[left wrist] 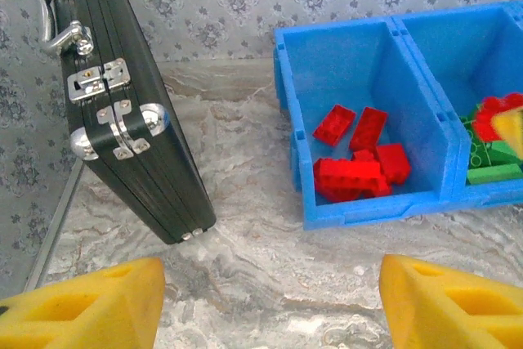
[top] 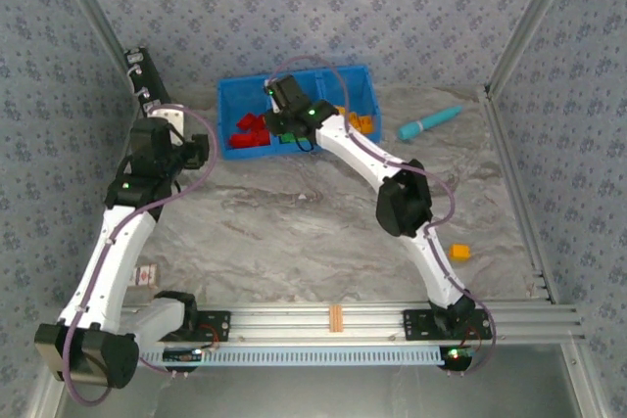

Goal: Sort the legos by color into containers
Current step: Place the lego in the container.

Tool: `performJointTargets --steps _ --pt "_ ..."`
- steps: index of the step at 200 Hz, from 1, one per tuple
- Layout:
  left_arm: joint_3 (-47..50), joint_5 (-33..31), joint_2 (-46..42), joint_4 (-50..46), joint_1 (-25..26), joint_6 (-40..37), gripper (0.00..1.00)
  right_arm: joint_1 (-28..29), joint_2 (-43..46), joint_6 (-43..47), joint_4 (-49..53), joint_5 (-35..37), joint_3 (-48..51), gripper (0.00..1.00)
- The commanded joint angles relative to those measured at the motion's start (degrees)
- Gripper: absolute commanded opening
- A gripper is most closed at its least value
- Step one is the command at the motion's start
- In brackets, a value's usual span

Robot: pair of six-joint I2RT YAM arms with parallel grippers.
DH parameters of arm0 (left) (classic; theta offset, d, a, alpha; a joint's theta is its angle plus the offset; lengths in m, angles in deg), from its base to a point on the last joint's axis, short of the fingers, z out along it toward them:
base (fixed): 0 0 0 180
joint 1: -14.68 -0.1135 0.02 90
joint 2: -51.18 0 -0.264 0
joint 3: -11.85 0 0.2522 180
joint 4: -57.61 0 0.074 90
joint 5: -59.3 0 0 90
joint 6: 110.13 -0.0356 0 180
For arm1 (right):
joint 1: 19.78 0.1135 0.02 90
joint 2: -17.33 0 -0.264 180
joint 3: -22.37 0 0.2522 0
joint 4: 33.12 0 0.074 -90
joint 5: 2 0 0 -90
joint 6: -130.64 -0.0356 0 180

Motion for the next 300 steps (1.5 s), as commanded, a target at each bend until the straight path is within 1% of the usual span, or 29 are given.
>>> performJointTargets --steps 1,40,53,66,82,91,94,103,112,116,128,148,160,178,193,211,224,235,245,257,270,300 --pt "0.86 1.14 -2.47 -0.88 -0.52 -2.2 0.7 1.05 -4.33 3.72 -5.33 -3.06 -4.08 0.2" --pt "2.62 1.48 -4.4 0.46 -1.16 -3.13 0.7 2.29 -12.4 6.87 -4.55 -2.84 -14.18 0.2" --pt "2.9 1.64 -4.9 0.5 -1.25 -3.15 0.71 2.3 -15.07 7.71 -3.45 -1.99 -17.82 0.22" --pt "3.17 1.55 -5.53 0.57 -1.27 -3.25 0.71 2.39 -16.86 8.59 -3.61 -0.82 -19.36 0.31" --pt "3.62 1.12 -6.44 0.83 -1.3 -3.58 0.71 2.39 -17.58 9.49 -4.52 -0.33 -19.31 0.35" --pt "3.67 1.26 -6.8 0.76 -1.44 -3.56 0.71 2.54 -17.55 9.93 -4.28 0.12 -19.52 0.44" --pt "3.71 1.34 -6.98 0.68 -1.46 -3.55 0.71 2.56 -17.5 10.0 -4.14 0.26 -19.55 0.45" --pt "4.1 1.58 -7.42 1.05 -1.46 -3.55 0.72 2.83 -16.7 10.55 -3.48 0.97 -19.4 0.53" --pt "4.1 1.8 -7.4 1.16 -1.46 -3.6 0.72 3.12 -15.22 11.2 -2.47 1.5 -18.82 0.66" --pt "4.03 1.92 -7.26 1.11 -1.42 -3.59 0.72 3.26 -14.19 11.52 -2.14 1.63 -18.17 0.7" --pt "3.8 2.19 -6.95 1.15 -1.46 -3.35 0.72 3.61 -9.78 13.21 -2.08 1.63 -13.24 0.75" --pt "4.04 2.6 -6.73 1.83 -1.46 -3.3 0.72 3.38 1.22 13.86 -0.87 4.06 -2.02 0.82" --pt "4.7 2.6 -6.79 2.17 -1.45 -3.59 0.72 2.63 9.04 12.27 2.18 7.03 4.9 0.84" --pt "7.11 2.17 -7.16 4.3 -1.39 -4.15 0.72 0.65 21.01 8.38 10.37 11.36 14.77 0.86" --pt "8.39 2.32 -6.96 5.71 -1.46 -3.98 0.72 -1.46 30.4 3.43 18.7 14.83 22.08 0.88" --pt "10.2 2.75 -7.04 8.49 -1.44 -3.78 0.72 -6.01 40.8 -7.04 29.46 15.88 31.44 0.89" --pt "11.04 3.38 -7.04 9.94 -1.43 -3.9 0.73 -11.01 48.41 -15.59 33.94 14.53 40.78 0.89" --pt "11.57 4.93 -7.19 10.79 -1.41 -4.25 0.73 -15.29 55.53 -21.45 34.58 11.68 49.62 0.89" --pt "12.24 6.73 -7.51 11.65 -1.38 -4.84 0.73 -19.28 60.41 -24.7 34.55 9.24 56.47 0.88" --pt "13.65 7.45 -7.95 12.9 -1.31 -5.12 0.74 -23.65 63.93 -27.8 34.57 6.45 62.4 0.88" --pt "15.31 8.05 -8.13 14.22 -1.35 -5.26 0.74 -27.26 64.6 -30.11 36.17 4.52 67.17 0.89" --pt "15.84 8.46 -7.53 14.6 -1.43 -6.52 0.76 -29.66 62.89 -35.72 38.34 3.11 74.14 0.92"
